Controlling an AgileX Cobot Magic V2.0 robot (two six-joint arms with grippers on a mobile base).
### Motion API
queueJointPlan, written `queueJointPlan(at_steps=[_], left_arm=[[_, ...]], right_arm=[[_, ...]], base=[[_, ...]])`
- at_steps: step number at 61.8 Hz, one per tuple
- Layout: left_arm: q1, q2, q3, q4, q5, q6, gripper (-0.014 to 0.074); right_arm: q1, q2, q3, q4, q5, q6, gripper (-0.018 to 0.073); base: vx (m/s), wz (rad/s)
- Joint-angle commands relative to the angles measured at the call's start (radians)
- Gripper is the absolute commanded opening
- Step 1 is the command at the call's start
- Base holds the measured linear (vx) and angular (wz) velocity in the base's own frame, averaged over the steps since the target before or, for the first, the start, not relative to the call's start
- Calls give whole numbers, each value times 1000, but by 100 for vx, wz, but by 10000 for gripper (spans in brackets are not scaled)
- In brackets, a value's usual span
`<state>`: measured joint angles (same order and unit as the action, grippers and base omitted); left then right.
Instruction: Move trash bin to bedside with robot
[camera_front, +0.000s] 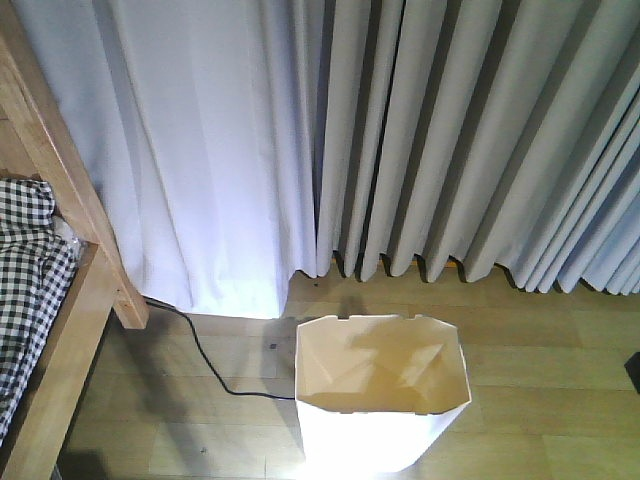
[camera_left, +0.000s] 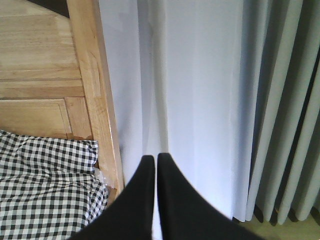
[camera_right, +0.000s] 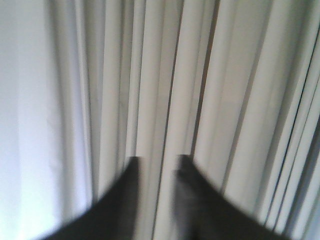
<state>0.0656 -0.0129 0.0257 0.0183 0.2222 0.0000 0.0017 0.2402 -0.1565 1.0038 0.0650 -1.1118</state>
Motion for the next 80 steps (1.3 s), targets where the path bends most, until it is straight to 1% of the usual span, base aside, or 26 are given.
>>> queueJointPlan(at_steps=[1, 30, 34, 38, 40, 42, 45, 48, 53, 55, 58, 61, 63, 66, 69, 72, 77, 80], left_arm=[[0, -15, 19, -4, -71, 0, -6], [0, -15, 19, -4, -71, 0, -6], [0, -15, 19, -4, -71, 0, -6], [0, -15, 19, -4, -71, 0, -6], [0, -15, 19, -4, -71, 0, -6], [0, -15, 19, -4, -71, 0, -6], [0, -15, 19, -4, -71, 0, -6], [0, -15, 19, -4, -71, 0, -6], [0, -15, 19, -4, -71, 0, -6], [0, -15, 19, -4, -71, 0, -6], [0, -15, 19, -4, -71, 0, -6], [0, -15, 19, -4, -71, 0, -6], [0, -15, 19, -4, -71, 0, -6], [0, -15, 19, -4, -71, 0, -6], [0, -15, 19, -4, -71, 0, -6], [0, -15, 19, -4, -71, 0, -6], [0, -15, 19, -4, -71, 0, -6], [0, -15, 19, -4, -71, 0, -6]], right_arm=[[0, 7, -27, -8, -42, -15, -13], [0, 7, -27, -8, -42, -15, -9], [0, 7, -24, -8, -57, -16, -9], [0, 7, -7, -16, -77, 9, -9], [0, 7, -1, -57, -82, 56, -9], [-1, 2, 3, -128, -88, 118, -9], [-1, -20, 6, -288, -86, 233, -9], [-1, -47, 6, -471, -86, 384, -9], [-1, -71, 6, -718, -86, 619, -9], [-1, -74, 6, -786, -85, 689, -9], [-1, -77, 6, -862, -77, 773, -9], [-1, -77, 6, -910, -65, 820, -9], [-2, -78, 6, -924, -44, 837, -9], [-2, -86, 12, -924, -20, 840, -9], [-10, -101, 35, -924, -31, 845, -9], [-29, -122, 77, -924, -59, 875, -9], [-75, -177, 155, -929, -115, 961, -9], [-97, -215, 195, -952, -124, 1032, -9]], base=[[0, 0], [0, 0], [0, 0], [0, 0], [0, 0], [0, 0], [0, 0], [0, 0], [0, 0], [0, 0], [0, 0], [0, 0], [0, 0], [0, 0], [0, 0], [0, 0], [0, 0], [0, 0]])
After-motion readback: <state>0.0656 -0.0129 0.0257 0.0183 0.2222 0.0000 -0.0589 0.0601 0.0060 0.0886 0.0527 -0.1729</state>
